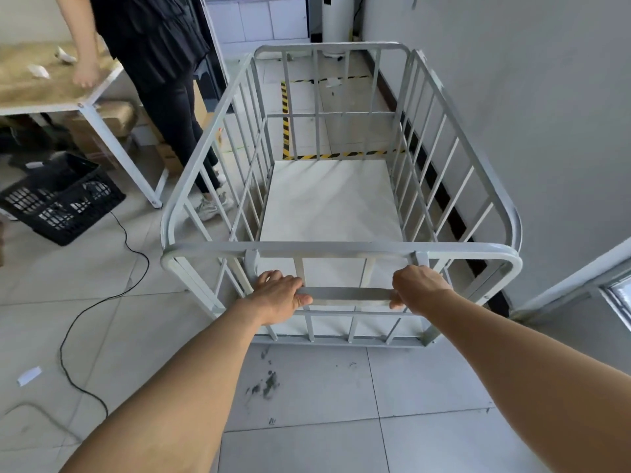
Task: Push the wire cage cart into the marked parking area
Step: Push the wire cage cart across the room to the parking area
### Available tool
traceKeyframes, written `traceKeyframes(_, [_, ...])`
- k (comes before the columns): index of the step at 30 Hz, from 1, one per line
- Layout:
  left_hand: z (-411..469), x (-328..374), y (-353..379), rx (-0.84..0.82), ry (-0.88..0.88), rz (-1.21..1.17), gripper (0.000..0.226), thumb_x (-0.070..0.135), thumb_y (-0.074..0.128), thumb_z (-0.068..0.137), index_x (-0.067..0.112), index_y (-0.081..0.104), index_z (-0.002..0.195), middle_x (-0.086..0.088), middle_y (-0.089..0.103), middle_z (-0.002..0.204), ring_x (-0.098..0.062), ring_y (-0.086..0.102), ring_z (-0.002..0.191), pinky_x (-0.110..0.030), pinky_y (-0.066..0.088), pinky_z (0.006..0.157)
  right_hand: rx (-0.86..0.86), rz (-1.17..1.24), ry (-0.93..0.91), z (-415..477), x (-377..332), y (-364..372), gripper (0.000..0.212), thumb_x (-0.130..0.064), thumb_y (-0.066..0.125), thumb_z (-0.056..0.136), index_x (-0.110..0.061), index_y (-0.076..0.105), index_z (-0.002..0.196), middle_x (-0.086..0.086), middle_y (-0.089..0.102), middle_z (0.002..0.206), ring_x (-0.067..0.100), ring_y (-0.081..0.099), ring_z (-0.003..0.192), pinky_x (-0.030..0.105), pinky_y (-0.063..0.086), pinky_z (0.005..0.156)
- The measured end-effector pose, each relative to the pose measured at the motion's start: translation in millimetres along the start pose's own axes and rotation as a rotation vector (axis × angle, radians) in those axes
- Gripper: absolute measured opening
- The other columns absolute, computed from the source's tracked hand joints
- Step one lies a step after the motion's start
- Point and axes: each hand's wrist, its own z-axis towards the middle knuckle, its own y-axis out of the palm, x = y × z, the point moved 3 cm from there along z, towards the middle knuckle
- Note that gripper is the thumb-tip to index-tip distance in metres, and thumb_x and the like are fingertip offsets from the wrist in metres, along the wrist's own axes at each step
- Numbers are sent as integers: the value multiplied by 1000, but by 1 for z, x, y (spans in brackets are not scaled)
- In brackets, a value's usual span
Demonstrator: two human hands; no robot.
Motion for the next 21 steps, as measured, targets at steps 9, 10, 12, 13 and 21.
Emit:
traceKeyframes(9, [65,-8,-34,16,-27,-28,40,47,29,101,17,48,120,-5,57,124,-24,36,128,-37,13,115,12,-7,3,66,19,-31,28,-26,65,89,-9,69,111,11,67,113,29,62,108,33,49,85])
traceKeyframes(10, [72,-7,-38,26,-21,-31,38,46,30,101,17,49,118,-5,57,122,-24,37,126,-37,15,113,19,-11,0,73,22,-34,28,-26,65,89,-9,69,111,11,67,113,29,62,109,33,49,85])
traceKeyframes(12, [86,-6,-45,35,-15,-40,32,46,30,101,20,48,108,-4,58,118,-24,38,123,-36,17,110,25,-17,4,86,29,-42,27,-25,64,89,-9,69,110,10,68,113,29,62,110,34,49,87])
traceKeyframes(13, [92,-6,-48,43,-14,-45,30,45,30,101,21,48,104,-5,58,117,-24,38,122,-36,18,109,25,-20,4,93,31,-45,28,-26,64,89,-9,69,111,10,68,114,29,62,110,35,49,88])
traceKeyframes(21, [144,-10,-78,84,9,-72,41,48,33,100,14,54,112,-4,60,113,-22,39,121,-36,21,107,17,-24,15,144,47,-73,29,-29,65,88,-9,69,108,8,69,113,28,63,109,36,52,91])
